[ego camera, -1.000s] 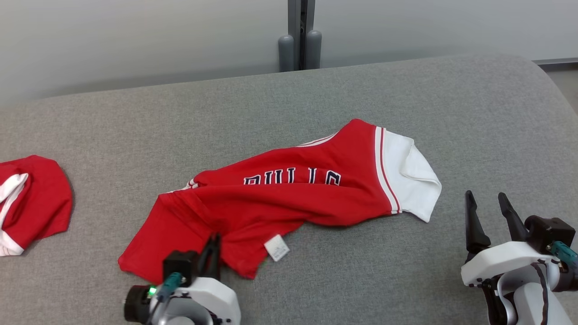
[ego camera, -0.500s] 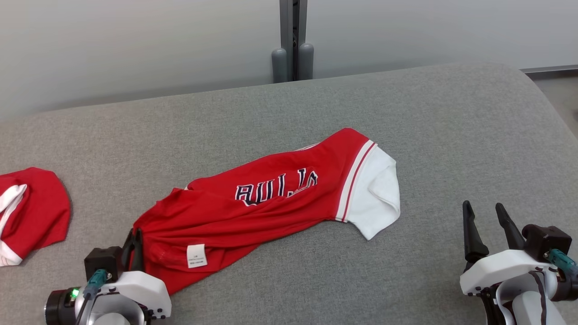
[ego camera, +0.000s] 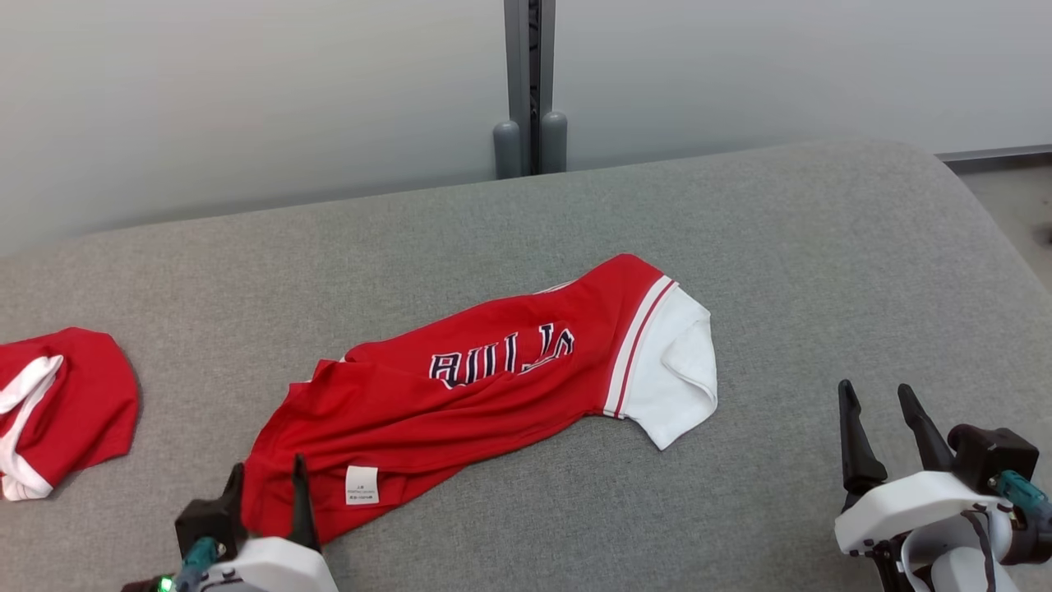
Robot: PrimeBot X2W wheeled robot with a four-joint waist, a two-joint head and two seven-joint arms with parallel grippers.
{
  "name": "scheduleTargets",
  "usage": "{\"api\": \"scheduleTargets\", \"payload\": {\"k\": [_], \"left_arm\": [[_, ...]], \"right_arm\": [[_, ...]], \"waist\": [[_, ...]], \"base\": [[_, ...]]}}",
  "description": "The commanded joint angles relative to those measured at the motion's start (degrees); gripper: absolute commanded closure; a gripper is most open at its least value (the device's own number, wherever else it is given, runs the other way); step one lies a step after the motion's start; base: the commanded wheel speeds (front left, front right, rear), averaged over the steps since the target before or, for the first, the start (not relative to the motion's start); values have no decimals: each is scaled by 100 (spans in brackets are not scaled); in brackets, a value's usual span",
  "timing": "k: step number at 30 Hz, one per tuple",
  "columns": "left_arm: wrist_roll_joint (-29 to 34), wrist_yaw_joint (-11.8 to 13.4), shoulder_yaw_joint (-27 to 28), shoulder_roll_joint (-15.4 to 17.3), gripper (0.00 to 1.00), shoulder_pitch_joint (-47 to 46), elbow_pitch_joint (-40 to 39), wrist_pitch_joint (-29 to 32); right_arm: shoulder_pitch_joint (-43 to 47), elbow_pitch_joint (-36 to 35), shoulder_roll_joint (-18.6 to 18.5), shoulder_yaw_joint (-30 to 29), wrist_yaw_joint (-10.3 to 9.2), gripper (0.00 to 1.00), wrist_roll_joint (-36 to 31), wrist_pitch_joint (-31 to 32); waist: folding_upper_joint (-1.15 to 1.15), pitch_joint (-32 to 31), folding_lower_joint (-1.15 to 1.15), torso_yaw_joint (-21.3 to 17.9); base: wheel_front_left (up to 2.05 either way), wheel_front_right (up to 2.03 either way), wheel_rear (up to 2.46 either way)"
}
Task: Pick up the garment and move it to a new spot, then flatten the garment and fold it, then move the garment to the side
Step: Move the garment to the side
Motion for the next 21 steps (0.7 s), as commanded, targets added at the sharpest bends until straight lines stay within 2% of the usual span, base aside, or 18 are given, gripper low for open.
{"api": "scheduleTargets", "payload": {"k": [1,12,21], "left_arm": [[100,31,70,-33,0,149,-139,-2],[485,-155,177,-210,0,607,-396,-2],[98,-304,28,-255,0,413,-108,-1]], "right_arm": [[117,-99,-30,25,0,0,26,-9],[306,-187,-34,428,0,0,30,-9],[155,-149,-31,452,0,0,-12,-9]], "waist": [[0,-70,0,8],[0,-161,0,116],[0,104,0,163]], "base": [[0,0,0],[0,0,0],[0,0,0]]}}
